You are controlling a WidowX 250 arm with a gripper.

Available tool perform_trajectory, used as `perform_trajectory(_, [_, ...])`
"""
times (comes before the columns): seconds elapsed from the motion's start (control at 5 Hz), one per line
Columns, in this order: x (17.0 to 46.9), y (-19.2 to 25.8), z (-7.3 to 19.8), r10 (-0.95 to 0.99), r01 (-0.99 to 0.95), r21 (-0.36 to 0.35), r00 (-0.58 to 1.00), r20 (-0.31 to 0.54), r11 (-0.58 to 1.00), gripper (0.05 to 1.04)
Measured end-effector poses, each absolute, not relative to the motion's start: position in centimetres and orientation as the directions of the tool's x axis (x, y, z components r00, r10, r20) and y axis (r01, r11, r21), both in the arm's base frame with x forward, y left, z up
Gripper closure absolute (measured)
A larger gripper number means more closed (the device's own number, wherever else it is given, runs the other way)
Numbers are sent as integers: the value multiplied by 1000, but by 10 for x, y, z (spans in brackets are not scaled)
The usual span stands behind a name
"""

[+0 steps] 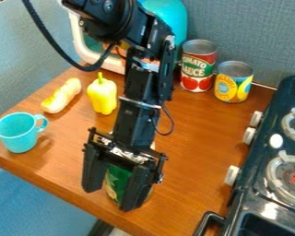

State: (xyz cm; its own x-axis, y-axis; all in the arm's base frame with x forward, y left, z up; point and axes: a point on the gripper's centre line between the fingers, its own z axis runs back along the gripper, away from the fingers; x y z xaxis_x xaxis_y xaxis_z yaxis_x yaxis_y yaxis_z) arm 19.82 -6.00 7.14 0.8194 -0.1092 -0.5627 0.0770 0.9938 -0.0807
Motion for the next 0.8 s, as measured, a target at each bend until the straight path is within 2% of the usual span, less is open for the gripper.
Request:
perform_trajectory(0.2, [203,-50,69,-114,104,-51,805,-583,993,83])
perform_trajectory(0.4, [242,-42,67,-180,218,19,846,-501,976,83])
perform_trajectory(0.6, [285,-43,72,-297,360,152,898,-326,921,83])
perform_trajectory(0.8, [325,-54,79,-344,363,223,931,-120,905,83])
